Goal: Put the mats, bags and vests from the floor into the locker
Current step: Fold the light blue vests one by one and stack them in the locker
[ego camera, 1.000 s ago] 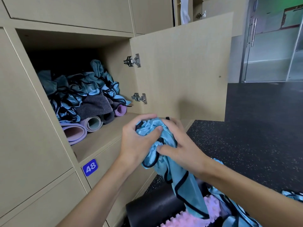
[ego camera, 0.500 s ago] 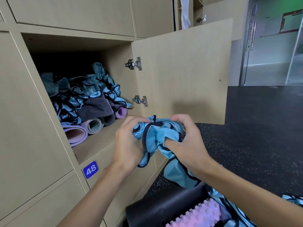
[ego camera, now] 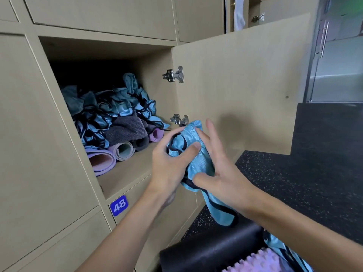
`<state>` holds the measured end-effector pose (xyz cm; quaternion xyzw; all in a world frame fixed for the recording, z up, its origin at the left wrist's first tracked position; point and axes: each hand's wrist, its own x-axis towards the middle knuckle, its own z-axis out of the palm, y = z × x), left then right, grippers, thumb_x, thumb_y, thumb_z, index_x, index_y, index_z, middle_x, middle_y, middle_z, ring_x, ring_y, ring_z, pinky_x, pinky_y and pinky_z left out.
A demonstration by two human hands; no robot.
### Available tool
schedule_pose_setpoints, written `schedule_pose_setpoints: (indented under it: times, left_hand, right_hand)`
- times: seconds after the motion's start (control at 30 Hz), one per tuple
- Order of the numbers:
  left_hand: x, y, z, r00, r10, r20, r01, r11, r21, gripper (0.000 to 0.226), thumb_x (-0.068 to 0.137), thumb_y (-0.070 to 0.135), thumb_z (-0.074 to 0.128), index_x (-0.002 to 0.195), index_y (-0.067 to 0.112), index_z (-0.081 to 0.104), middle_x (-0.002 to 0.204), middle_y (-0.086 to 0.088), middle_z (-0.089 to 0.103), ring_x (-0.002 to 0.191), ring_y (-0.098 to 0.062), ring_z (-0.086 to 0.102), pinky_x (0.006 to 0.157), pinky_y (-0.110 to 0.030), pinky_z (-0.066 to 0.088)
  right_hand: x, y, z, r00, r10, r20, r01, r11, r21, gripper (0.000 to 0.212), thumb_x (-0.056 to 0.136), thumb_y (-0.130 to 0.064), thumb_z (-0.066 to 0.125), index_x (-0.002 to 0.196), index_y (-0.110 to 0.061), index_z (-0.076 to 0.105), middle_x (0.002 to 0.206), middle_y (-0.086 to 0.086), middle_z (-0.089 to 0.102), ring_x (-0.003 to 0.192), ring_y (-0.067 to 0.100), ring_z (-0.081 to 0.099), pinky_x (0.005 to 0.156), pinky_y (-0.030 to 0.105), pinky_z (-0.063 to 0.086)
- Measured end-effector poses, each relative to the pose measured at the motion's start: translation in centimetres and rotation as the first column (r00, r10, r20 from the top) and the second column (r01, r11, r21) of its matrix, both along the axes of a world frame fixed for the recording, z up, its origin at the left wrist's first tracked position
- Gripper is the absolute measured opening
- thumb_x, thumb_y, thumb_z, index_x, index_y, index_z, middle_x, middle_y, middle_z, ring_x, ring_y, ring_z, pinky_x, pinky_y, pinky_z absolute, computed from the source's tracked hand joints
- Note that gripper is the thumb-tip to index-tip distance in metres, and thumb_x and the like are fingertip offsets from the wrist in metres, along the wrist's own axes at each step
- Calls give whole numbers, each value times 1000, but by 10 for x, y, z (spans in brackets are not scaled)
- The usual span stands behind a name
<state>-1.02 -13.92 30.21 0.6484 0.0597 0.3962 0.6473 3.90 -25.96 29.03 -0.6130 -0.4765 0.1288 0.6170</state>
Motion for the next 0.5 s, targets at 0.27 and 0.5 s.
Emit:
schedule_pose_setpoints:
  times: [0.27, 0.5]
  left_hand:
    - [19, 57, 17, 969, 161, 186, -184, 976, 117, 27, 76, 14, 74, 101, 24, 71, 100, -14, 71, 90, -31, 67, 90, -59, 54]
    - [41, 100, 11, 937, 314, 150, -348, 867, 358, 40, 82, 1, 75, 108, 30, 67, 113, -6, 64, 101, -5, 60, 95, -28, 49]
  right_hand:
    - [29, 36, -33, 975, -106, -193, 120, 991, 58, 100, 86, -19, 71, 139, -64, 1, 143, -19, 43, 113, 5, 62, 90, 42, 56]
    - [52, 102, 4, 973, 34, -228, 8, 983, 184, 104, 69, -28, 77, 137, -70, 10, 142, -24, 43, 125, -1, 52, 107, 38, 44]
